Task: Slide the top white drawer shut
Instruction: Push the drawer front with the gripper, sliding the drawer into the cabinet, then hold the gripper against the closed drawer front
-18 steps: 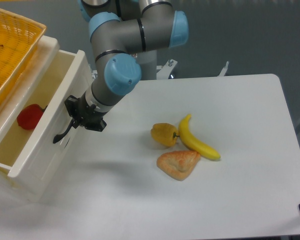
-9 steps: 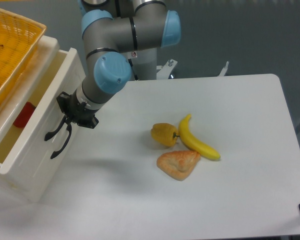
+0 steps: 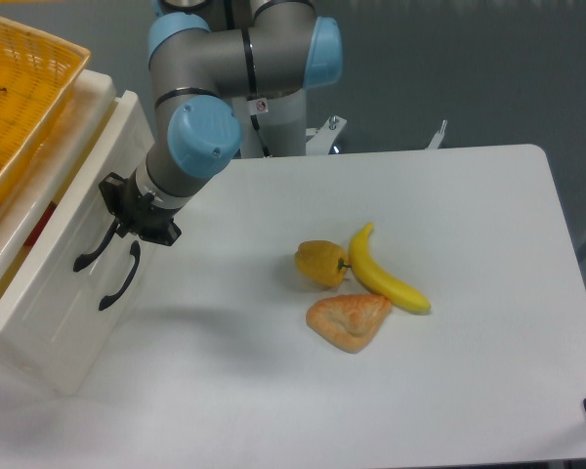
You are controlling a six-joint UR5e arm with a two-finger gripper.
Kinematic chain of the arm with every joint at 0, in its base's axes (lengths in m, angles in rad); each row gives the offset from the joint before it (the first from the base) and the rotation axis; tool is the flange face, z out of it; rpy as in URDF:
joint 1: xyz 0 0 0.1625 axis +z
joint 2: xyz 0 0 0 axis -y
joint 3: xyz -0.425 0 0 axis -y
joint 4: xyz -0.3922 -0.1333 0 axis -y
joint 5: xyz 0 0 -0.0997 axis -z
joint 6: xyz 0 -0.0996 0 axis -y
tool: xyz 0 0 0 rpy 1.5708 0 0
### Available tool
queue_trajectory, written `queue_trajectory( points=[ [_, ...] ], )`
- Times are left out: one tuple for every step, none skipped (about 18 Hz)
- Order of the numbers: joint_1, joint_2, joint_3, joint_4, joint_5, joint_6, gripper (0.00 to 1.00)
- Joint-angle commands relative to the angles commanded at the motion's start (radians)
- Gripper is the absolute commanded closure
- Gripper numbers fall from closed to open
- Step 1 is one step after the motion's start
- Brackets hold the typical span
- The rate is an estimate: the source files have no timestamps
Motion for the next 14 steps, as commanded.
queue_trajectory(
  points=[
    [0.000,-0.002,0.000,0.000,0.000,0.000,1.00],
    [-0.002,-0.002,0.000,0.000,0.000,0.000,1.00],
    [-0.002,0.000,0.000,0.000,0.000,0.000,1.00],
    [-0.003,0.000,0.000,0.000,0.000,-0.002,1.00],
    [-0.005,0.000,0.000,0.000,0.000,-0.002,1.00],
    [-0.009,0.000,0.000,0.000,0.000,-0.002,1.00],
    [-0.012,0.000,0.000,0.000,0.000,-0.002,1.00],
    [-0.014,0.000,0.000,0.000,0.000,-0.002,1.00],
    [-0.014,0.000,0.000,0.000,0.000,-0.002,1.00],
    [-0.015,0.000,0.000,0.000,0.000,-0.002,1.00],
    [-0.017,-0.002,0.000,0.000,0.000,-0.002,1.00],
    [-0.017,-0.002,0.000,0.000,0.000,-0.002,1.00],
    [-0.017,-0.002,0.000,0.000,0.000,-0.002,1.00],
    [-0.017,-0.002,0.000,0.002,0.000,-0.002,1.00]
  ],
)
